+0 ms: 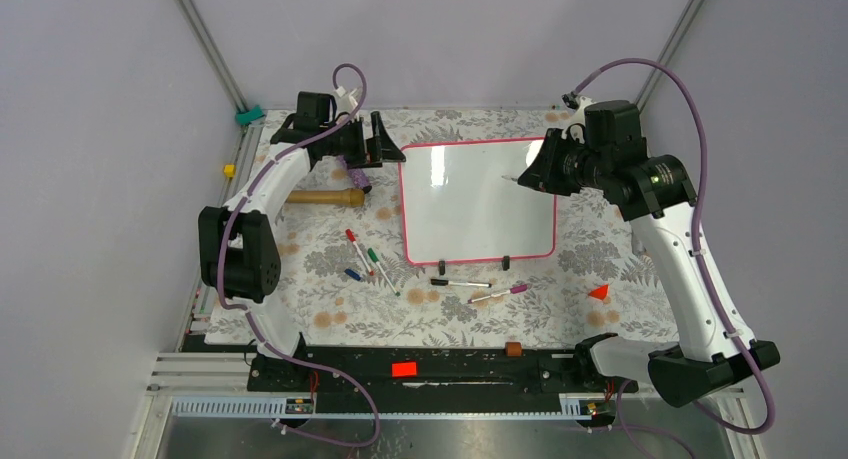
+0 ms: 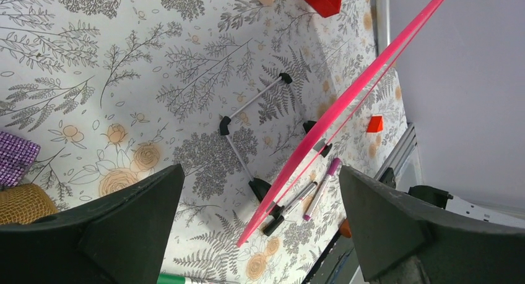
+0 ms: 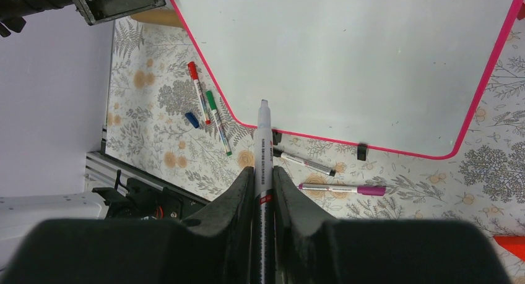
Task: Write a sentence on the whiteboard
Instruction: Hold the whiteboard on the whiteboard stand.
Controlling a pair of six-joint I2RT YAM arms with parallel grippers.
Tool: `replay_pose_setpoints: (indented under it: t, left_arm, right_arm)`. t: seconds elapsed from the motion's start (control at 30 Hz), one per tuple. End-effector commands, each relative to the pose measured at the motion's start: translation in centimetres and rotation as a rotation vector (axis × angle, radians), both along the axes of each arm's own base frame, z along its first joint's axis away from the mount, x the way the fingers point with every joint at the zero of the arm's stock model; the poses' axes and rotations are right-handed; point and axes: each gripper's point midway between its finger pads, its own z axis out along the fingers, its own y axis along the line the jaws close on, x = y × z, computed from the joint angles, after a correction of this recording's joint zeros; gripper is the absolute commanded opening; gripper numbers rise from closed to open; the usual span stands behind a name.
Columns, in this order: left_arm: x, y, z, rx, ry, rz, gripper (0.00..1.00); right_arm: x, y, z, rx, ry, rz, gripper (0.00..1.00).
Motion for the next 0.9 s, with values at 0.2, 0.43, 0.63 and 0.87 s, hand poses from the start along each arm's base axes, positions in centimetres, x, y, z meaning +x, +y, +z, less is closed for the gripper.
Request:
replay_pose_setpoints:
  t: [0.2, 0.43, 0.63, 0.87]
  left_arm:
    - [-1.0, 0.6, 2.9, 0.043, -0.139, -0.033, 0.99]
    - [-2.4, 0.2, 2.1, 0.008, -0.128, -0.052, 0.99]
    - [-2.0, 0.2, 1.7, -0.005, -0.111, -0.016, 0.99]
    - [-1.5, -1.0, 2.5, -0.036, -0.102, -0.063, 0.99]
  right_arm:
    - [-1.0, 0.1, 0.9, 0.019, -0.041, 0.019, 0.0]
    - [-1.0, 0.5, 0.8, 0.026, -0.035, 0.037, 0.0]
    - [-1.3, 0.3, 0.7, 0.005, -0.045, 0.048, 0.0]
    - [-1.3, -0.1, 0.7, -0.024, -0.06, 0.048, 0.0]
